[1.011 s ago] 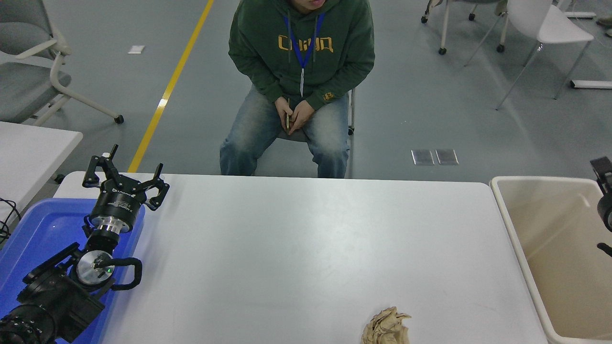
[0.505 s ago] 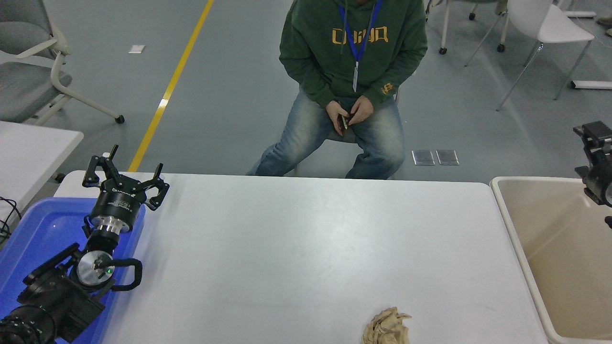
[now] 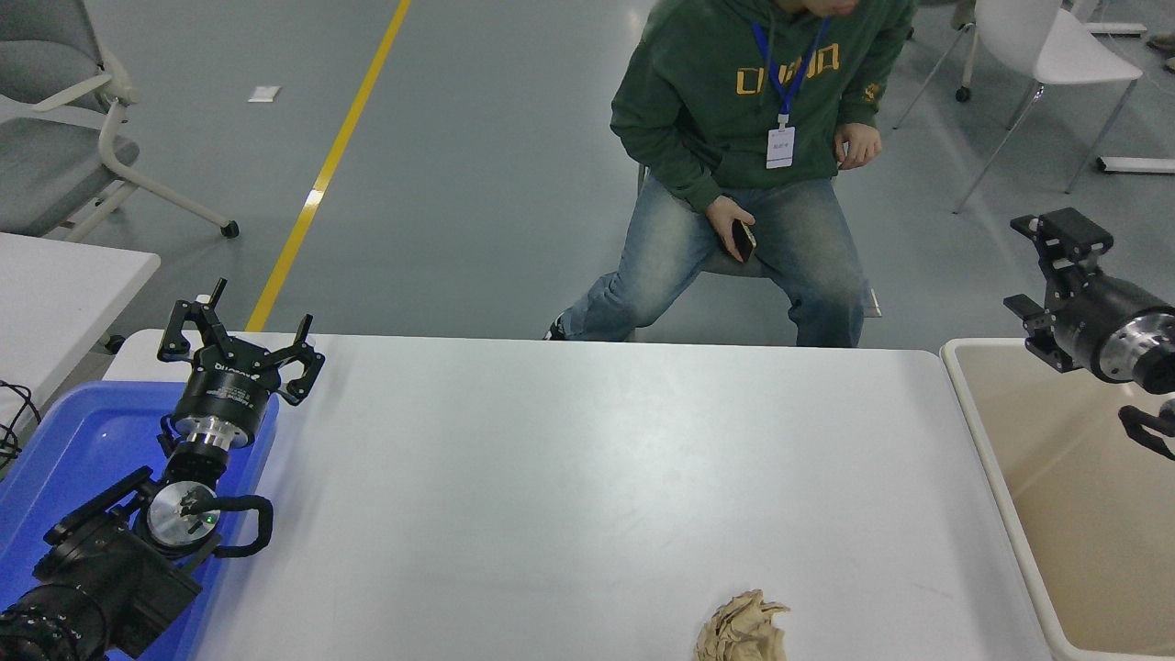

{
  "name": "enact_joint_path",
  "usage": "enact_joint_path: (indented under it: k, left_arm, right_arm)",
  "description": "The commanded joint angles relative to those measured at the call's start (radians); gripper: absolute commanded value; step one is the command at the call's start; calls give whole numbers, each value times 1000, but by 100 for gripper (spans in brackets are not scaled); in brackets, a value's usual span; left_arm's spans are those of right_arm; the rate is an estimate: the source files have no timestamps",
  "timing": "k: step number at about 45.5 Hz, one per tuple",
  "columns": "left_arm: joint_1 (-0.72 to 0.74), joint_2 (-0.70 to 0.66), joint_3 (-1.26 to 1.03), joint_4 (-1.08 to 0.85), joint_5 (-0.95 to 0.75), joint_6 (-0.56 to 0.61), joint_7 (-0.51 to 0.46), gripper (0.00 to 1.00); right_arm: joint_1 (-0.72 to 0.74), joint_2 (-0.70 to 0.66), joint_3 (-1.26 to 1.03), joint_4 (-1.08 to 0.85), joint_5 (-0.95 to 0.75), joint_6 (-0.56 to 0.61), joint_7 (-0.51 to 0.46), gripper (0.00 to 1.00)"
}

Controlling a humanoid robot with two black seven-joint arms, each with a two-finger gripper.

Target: Clean the table surface

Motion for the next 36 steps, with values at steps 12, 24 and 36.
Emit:
enact_joint_path:
  k: [12, 24, 36]
  left_arm:
    - [0, 0, 0, 0, 1, 0, 0, 100]
    - [0, 0, 0, 0, -1, 0, 0, 100]
    - [0, 0, 0, 0, -1, 0, 0, 100]
  right_arm:
    - [-240, 286, 237, 35, 1, 3, 16, 100]
    - [-312, 480, 324, 34, 10, 28, 70, 100]
    - [-300, 556, 343, 9, 184, 40, 151, 100]
